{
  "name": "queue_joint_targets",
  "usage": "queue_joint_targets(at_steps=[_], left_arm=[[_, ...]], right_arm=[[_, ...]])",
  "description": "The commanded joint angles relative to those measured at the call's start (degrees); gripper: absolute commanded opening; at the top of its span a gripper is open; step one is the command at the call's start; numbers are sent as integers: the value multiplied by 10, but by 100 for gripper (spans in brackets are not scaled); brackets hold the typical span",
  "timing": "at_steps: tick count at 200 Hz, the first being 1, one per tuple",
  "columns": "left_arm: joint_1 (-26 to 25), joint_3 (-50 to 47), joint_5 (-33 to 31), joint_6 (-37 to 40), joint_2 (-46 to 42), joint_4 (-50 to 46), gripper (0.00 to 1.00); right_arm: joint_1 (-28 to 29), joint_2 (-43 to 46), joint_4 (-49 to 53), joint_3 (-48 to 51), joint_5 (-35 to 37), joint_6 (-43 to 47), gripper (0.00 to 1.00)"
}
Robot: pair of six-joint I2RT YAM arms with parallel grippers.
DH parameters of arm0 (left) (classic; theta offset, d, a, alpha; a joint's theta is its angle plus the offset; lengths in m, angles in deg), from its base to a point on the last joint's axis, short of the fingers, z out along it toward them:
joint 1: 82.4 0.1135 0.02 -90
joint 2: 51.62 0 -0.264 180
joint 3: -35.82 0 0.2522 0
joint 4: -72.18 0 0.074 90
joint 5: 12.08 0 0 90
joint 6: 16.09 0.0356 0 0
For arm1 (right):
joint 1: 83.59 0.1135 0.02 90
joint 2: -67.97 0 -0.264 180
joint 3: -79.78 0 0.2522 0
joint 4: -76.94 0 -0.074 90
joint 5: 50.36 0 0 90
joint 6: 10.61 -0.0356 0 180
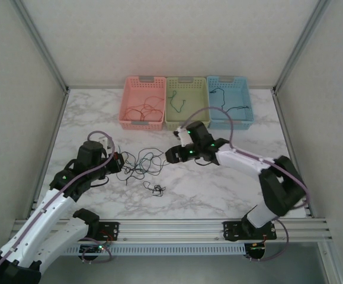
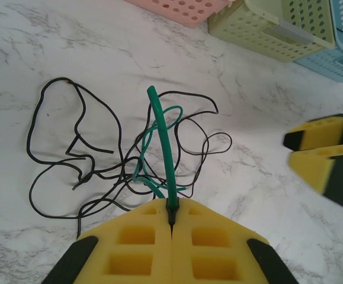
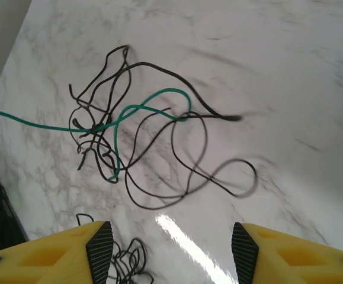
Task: Untangle the cables
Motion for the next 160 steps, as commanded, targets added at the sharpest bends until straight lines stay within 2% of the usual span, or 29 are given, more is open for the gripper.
queue_joint_targets(at_steps=[1, 49, 96, 137, 146, 160], left_arm=[[6, -2, 6, -11, -13, 0, 0], [5, -3, 6, -9, -14, -3, 0], [5, -3, 5, -8, -16, -5, 0], [5, -5, 4, -7, -14, -2, 0], [5, -5, 4, -7, -13, -3, 0], [6, -4, 3, -7, -12, -2, 0]], right_arm=[[1, -60, 12, -86, -5, 135, 60], [1, -193, 85, -217, -6, 192, 61], [2, -252, 121, -259, -32, 193, 58], [2, -255, 121, -255, -23, 197, 38], [2, -249, 113, -248, -25, 195, 31], [2, -236, 105, -238, -22, 193, 14]])
